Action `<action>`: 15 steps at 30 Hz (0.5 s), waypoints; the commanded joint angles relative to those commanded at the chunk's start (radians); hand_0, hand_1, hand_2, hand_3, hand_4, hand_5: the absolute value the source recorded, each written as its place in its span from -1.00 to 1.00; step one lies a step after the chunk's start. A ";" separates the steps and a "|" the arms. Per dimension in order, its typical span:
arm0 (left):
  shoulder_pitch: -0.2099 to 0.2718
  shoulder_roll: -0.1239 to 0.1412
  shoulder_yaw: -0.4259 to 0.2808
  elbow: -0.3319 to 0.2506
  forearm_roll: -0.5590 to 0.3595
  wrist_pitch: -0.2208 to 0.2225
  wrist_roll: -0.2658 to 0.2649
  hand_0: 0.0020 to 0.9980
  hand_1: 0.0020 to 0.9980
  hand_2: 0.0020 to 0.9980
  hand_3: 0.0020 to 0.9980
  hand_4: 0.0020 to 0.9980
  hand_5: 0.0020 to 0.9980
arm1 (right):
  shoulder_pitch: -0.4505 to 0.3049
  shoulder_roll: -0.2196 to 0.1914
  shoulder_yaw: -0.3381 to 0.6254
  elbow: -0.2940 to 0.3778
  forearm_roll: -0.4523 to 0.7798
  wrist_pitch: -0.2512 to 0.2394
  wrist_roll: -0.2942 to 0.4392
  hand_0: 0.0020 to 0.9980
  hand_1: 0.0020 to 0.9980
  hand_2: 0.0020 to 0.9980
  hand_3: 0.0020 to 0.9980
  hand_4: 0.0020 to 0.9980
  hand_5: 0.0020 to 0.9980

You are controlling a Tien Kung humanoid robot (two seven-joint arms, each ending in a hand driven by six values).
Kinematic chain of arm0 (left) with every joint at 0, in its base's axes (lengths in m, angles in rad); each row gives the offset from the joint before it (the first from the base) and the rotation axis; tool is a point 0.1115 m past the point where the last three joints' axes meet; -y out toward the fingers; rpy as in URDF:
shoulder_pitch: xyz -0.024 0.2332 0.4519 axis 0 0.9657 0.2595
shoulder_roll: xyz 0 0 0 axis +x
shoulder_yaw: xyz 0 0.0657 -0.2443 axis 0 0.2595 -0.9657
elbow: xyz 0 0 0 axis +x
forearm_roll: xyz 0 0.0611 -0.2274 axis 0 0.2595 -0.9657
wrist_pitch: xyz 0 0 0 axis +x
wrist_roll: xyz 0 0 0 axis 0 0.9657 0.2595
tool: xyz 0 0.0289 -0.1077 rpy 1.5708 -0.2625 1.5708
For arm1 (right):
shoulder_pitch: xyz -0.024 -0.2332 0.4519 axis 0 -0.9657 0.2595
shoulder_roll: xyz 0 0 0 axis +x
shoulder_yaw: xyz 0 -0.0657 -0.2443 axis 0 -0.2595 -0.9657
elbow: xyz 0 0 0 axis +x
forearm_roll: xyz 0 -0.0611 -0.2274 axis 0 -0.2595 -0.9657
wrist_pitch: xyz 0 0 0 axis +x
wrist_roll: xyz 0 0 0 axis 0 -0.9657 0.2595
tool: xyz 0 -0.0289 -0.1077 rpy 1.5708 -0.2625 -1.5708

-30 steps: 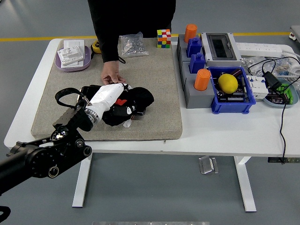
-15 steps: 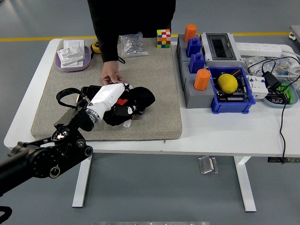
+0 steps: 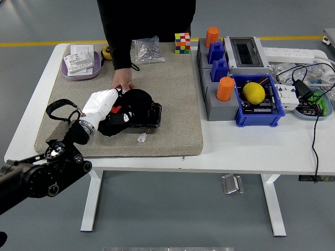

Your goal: Pick the rag up,wipe the panel,place it on the desk

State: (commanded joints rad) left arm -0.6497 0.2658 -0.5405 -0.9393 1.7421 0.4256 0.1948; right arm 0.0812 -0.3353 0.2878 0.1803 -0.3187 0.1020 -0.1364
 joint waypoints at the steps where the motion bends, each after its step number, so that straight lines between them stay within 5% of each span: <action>1: 0.003 0.002 -0.005 0.004 0.005 0.001 0.001 -0.55 -0.73 -0.11 -0.23 -0.20 -1.00 | 0.000 0.001 0.000 0.000 0.000 0.000 0.000 0.55 0.46 0.47 0.21 0.81 0.16; 15: 0.040 0.048 -0.080 0.043 0.057 0.026 0.017 -0.55 -0.73 -0.11 -0.22 -0.20 -1.00 | -0.007 0.006 0.059 0.000 -0.049 0.000 -0.010 0.55 0.46 0.47 0.20 0.81 0.15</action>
State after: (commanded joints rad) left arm -0.6098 0.3138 -0.6204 -0.8960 1.7990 0.4512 0.2118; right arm 0.0740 -0.3290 0.3472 0.1800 -0.3682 0.1020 -0.1460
